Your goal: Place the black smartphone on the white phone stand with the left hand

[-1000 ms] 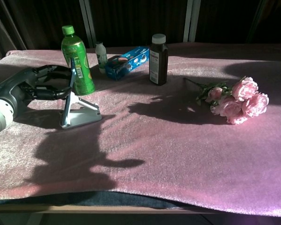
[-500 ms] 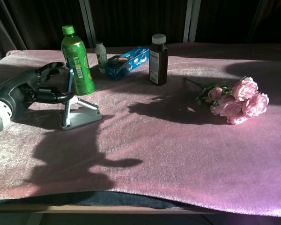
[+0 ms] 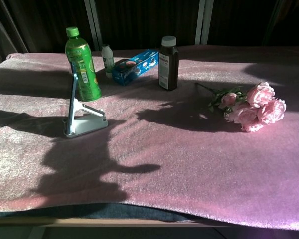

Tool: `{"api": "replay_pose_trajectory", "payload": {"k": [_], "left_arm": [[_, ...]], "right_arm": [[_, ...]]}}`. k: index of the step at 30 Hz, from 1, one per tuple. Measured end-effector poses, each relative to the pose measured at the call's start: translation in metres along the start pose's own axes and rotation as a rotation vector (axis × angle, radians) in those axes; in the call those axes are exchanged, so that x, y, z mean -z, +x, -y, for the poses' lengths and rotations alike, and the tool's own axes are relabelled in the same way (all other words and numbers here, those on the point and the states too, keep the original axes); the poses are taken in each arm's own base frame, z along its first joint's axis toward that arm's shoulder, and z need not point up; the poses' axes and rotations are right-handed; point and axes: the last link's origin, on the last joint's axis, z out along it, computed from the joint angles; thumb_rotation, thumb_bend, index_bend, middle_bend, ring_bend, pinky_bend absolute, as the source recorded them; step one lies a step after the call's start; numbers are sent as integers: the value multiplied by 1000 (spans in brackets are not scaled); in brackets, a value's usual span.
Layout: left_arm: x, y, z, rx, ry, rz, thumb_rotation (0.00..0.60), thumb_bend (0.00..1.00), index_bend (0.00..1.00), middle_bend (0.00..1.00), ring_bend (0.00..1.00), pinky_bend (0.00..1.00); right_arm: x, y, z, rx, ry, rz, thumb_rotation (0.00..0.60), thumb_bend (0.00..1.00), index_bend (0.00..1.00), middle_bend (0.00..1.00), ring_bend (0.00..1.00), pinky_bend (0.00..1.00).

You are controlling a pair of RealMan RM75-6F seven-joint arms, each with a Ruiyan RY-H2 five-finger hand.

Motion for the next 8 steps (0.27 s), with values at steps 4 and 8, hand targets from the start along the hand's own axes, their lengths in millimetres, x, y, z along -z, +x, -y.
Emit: {"api": "replay_pose_trajectory", "payload": {"k": [4, 8], "left_arm": [[20, 15, 22, -146, 41, 36, 600, 322, 0, 0, 0, 0], [41, 17, 14, -187, 86, 134, 600, 323, 0, 0, 0, 0]], "right_arm": [[-3, -3, 3, 14, 6, 4, 600, 187, 0, 0, 0, 0], [-7, -7, 8, 22, 17, 22, 600, 187, 0, 0, 0, 0]]}}
